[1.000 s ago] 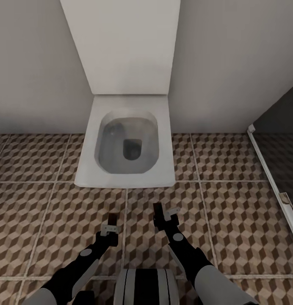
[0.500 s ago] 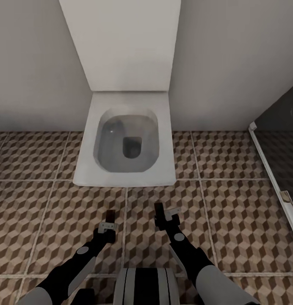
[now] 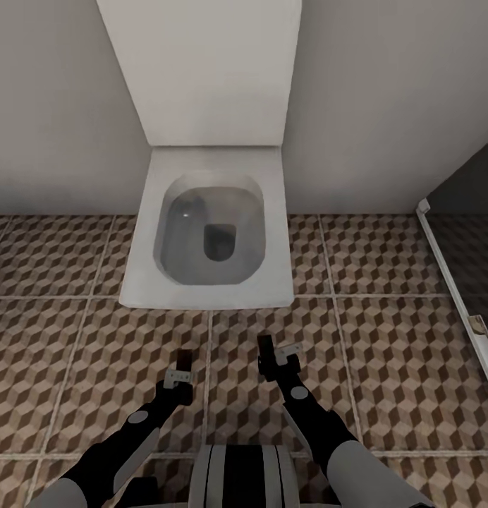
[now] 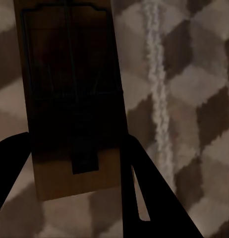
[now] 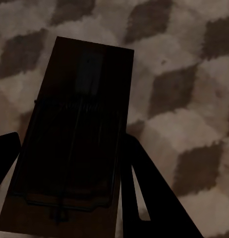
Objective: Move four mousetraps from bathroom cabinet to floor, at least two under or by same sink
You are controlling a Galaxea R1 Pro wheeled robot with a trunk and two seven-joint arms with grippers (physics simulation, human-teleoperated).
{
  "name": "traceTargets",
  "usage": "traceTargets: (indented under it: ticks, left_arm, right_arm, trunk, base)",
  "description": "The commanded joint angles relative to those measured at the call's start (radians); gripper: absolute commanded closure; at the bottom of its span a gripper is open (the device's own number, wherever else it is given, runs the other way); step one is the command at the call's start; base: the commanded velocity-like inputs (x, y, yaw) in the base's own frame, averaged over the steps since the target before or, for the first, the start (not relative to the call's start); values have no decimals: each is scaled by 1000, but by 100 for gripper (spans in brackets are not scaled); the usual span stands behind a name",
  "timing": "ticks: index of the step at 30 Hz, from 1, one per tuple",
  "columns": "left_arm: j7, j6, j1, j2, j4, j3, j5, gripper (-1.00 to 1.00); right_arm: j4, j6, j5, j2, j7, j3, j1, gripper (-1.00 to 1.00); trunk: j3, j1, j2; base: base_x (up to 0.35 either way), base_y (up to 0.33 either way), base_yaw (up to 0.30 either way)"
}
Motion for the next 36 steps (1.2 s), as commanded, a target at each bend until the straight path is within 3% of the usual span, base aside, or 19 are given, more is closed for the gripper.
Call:
traceTargets:
  ticks: [1,4,21,36]
  left_arm:
    - [9,-2,-1,2,-1,-8,10,100]
    - [9,-2,-1,2,-1,-7,10,100]
    - [9,-2,-1,2,-2,-6,10,100]
    - [9,-2,-1,6,-44,-7,10,100]
  right_arm:
    - [1,-1,10,0,-9,3,-1,100]
    - [1,-1,9,-1,-9,3,-1,100]
    - [1,-1,10,-1,-9,3,-1,100]
    - [1,-2,9,2,-6,6,-1,100]
  trunk:
    - [-2,0,0]
    - [-5,0,0]
    - [-91,7,-4]
    - [-95,7,-4]
  base:
    - [0,0,0]
    - [0,0,0]
    - [0,0,0]
    - [0,0,0]
